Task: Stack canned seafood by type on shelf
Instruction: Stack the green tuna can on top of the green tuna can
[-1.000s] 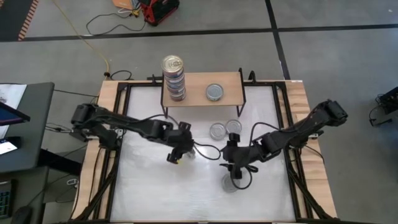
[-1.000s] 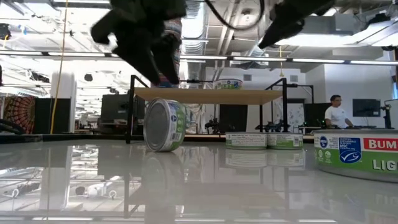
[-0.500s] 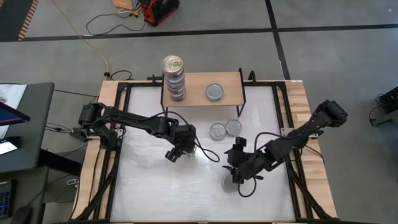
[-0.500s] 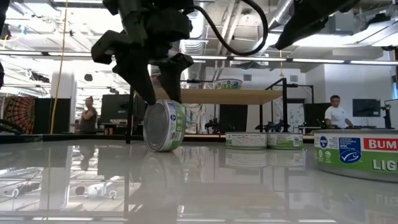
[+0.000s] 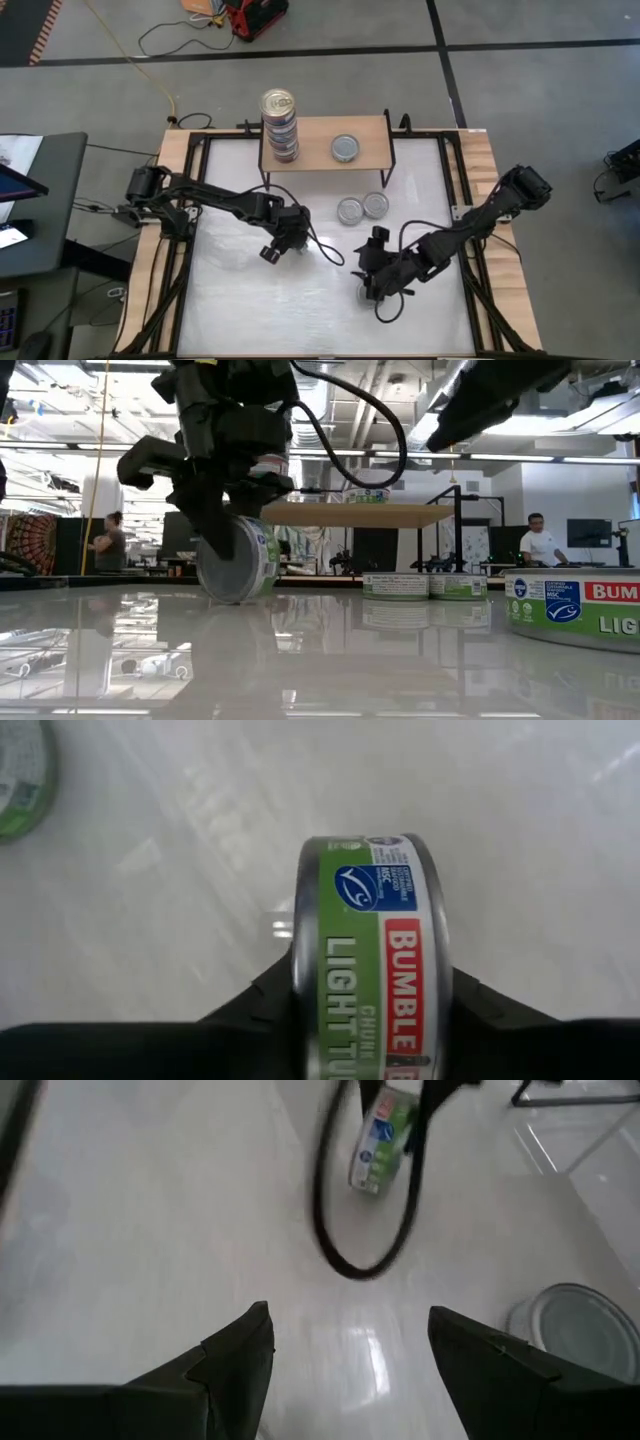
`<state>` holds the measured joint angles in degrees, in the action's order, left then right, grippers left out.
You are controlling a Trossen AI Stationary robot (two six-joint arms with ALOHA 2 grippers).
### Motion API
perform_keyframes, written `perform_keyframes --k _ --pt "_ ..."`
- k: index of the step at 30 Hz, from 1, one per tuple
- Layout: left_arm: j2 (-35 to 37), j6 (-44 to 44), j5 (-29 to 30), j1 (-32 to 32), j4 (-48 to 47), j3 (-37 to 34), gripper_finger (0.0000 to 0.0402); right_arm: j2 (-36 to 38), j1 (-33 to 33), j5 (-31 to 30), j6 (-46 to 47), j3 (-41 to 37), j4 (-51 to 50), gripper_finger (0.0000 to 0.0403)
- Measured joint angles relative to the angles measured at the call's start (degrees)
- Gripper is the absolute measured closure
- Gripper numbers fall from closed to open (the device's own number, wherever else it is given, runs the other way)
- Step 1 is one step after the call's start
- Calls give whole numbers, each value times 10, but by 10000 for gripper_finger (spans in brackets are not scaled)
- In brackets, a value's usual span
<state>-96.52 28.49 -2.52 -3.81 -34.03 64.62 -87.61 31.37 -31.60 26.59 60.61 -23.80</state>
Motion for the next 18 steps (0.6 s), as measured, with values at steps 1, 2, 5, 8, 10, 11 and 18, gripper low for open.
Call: perform_keyframes --k 1,2,5,8,10,11,18 --pt "3 -8 -2 0 1 0 279 1 0 0 0 0 2 113" --pt "6 -19 1 1 4 0 279 4 0 0 -2 0 2 113" --pt "23 -59 3 10 25 0 279 17 6 -3 -20 0 -11 113" --pt "43 -113 3 25 70 0 279 35 16 -35 -24 1 -61 113" --pt "60 -140 3 33 116 -5 279 49 22 -56 -15 1 -105 113" --pt "70 -150 3 37 145 -11 279 56 23 -65 -12 0 -126 113" --pt "99 -190 15 51 409 -79 279 109 -21 -72 -64 0 -132 113"
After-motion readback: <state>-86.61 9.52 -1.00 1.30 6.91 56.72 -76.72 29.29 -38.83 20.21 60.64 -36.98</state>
